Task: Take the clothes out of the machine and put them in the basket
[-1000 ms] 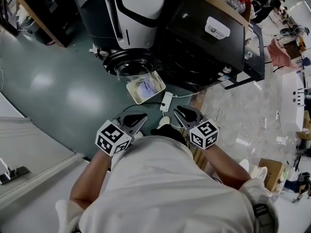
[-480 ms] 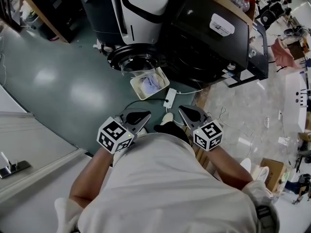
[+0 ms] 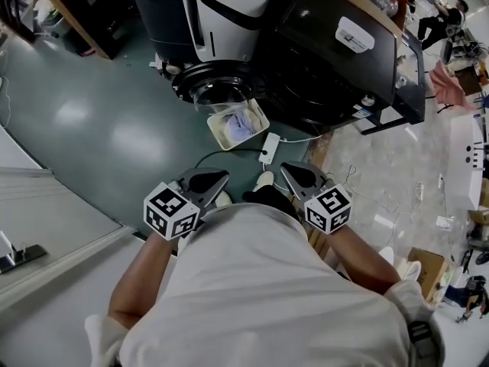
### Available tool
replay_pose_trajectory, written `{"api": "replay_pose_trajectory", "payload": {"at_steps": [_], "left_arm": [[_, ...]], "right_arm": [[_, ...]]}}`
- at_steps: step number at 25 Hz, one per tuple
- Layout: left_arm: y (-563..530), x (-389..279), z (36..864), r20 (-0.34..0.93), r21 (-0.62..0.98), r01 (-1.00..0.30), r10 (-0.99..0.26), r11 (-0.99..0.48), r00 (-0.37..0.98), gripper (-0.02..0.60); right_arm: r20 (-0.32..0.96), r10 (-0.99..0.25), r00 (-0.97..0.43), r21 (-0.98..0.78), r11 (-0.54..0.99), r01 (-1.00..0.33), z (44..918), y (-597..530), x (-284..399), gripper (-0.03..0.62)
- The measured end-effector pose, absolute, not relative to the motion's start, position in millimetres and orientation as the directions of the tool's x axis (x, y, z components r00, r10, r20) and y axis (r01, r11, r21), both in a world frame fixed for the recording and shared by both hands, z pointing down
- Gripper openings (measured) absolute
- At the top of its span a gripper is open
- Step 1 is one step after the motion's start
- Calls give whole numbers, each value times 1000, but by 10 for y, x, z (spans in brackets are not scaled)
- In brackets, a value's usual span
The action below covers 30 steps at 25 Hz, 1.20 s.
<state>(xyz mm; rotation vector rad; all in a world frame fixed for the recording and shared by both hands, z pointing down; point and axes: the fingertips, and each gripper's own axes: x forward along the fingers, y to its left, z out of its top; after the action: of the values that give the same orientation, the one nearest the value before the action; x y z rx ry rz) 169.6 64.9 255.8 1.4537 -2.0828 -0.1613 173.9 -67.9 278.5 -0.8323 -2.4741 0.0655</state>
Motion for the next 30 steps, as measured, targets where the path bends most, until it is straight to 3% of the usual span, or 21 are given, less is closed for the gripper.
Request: {"api": "replay_pose_trajectory", "payload": {"at_steps": [30], "left_arm": [[787, 1753, 2691, 402, 414, -816, -885, 403, -234, -2]], "right_arm": [[464, 577, -672, -207, 808, 551, 2818, -539, 1775, 5]]}}
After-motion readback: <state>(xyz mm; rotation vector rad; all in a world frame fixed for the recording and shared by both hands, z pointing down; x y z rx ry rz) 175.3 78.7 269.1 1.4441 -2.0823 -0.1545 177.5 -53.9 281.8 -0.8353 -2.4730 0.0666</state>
